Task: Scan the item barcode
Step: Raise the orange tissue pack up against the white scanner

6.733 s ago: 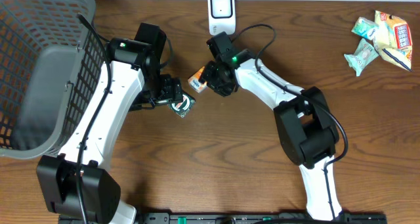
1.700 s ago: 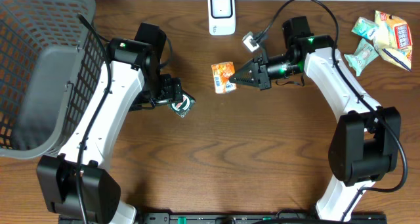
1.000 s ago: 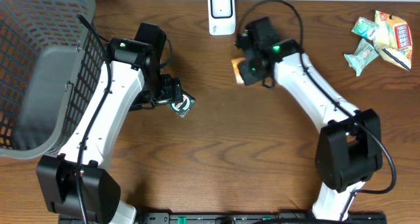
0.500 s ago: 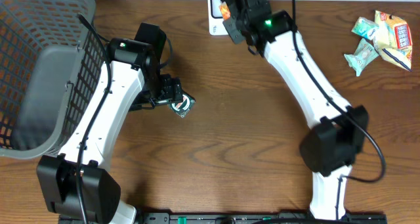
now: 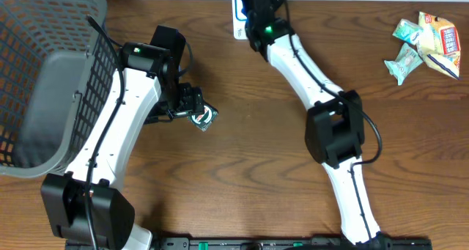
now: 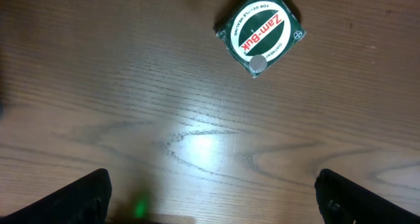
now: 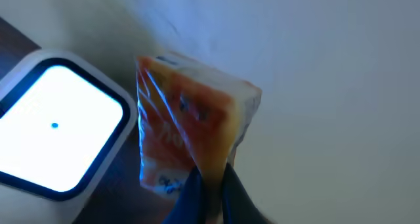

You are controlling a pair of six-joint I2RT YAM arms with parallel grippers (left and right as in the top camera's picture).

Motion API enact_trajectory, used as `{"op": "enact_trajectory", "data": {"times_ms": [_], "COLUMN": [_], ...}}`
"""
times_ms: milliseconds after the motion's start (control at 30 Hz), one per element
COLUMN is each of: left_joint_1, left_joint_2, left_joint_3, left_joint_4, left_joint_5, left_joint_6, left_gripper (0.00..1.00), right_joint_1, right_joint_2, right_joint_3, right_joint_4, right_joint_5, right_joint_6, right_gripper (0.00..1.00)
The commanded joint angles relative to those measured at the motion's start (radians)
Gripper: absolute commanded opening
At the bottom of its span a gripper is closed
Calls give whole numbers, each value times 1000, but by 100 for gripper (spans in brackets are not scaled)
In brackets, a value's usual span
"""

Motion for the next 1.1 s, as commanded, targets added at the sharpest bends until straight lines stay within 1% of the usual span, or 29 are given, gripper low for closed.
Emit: {"op": "enact_trajectory", "data": {"times_ms": [0,133,267,433,633,733,800,900,967,1000,1067], "left_joint_1": [0,0,0,0,0,0,0,0,0,0,0], "left_joint_2": [4,4,4,4,4,4,4,4,4,4,4], "left_joint_3": [11,11,11,11,11,11,11,11,11,11,11], "left_joint_4": [-5,-6,-6,-6,-6,-5,-5,-6,-6,-6,-6], "left_joint_5": [-2,-2,-2,-2,-2,-2,-2,-2,-2,-2,-2], "left_joint_6": [6,6,6,6,6,6,6,6,6,6,6], "left_gripper": [98,98,98,98,98,98,98,98,97,98,98], "right_joint_1": [29,31,31,30,23,25,25,6,-14,-29,-64], "right_joint_2": [33,35,35,35,35,25,11,-29,-55,-72,-104], "right_joint_3": [27,19,18,17,10,10,10,10,10,10,10], "right_joint_4": [33,22,18,-71,-111,-69,-68,-74,-59,-62,-99], "right_joint_5": [38,-60,-67,-69,-82,-21,-21,12,68,93,116], "right_joint_6": [-151,-153,-200,-248,-241,-213,-201,-101,34,124,272], "right_gripper": [1,1,1,1,1,1,1,1,1,1,1]}}
